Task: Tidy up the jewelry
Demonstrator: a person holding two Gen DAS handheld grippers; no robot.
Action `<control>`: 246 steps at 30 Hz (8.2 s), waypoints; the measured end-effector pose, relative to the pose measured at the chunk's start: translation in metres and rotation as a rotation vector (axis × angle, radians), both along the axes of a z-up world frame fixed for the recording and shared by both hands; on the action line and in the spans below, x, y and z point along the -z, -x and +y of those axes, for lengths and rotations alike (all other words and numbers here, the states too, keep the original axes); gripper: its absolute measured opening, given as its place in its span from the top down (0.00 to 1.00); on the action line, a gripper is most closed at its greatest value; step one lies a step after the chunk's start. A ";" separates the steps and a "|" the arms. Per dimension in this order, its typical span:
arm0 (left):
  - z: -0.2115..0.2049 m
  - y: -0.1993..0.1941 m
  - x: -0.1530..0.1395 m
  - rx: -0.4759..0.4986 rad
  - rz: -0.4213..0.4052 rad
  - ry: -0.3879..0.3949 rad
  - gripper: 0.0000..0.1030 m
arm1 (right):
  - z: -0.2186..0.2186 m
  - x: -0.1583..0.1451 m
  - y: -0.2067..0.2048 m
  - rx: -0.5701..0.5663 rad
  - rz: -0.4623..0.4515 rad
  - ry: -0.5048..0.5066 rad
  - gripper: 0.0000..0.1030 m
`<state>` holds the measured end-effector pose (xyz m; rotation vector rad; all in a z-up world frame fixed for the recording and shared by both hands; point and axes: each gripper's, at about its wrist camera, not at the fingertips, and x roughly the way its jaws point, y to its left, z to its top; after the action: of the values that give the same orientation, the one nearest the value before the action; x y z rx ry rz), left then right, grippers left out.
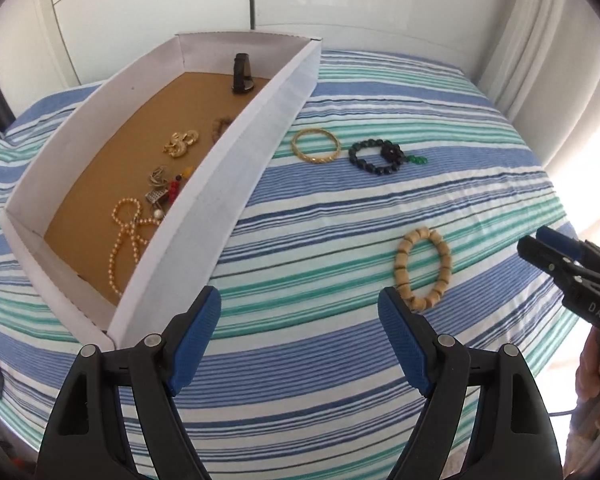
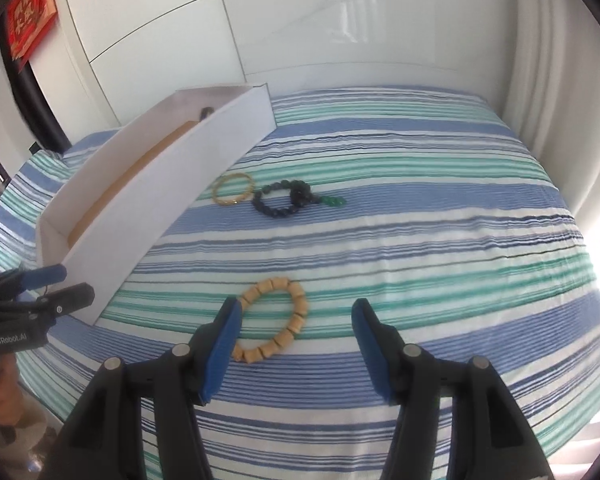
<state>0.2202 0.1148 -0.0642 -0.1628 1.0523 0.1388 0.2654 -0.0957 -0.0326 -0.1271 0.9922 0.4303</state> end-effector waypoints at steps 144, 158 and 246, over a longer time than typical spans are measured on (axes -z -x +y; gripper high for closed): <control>0.031 -0.015 0.005 0.004 0.037 0.427 0.88 | -0.002 -0.004 -0.052 -0.110 0.225 -0.272 0.88; 0.092 0.002 -0.071 -0.092 -0.103 0.328 0.88 | 0.073 -0.054 -0.051 -0.276 0.141 -0.313 0.88; -0.042 0.009 0.034 0.094 0.071 0.083 0.20 | 0.001 0.036 0.018 0.013 0.037 0.018 0.48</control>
<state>0.2112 0.0724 -0.0986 -0.1842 1.1347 0.0161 0.2473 -0.0952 -0.0689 -0.1287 1.0330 0.4133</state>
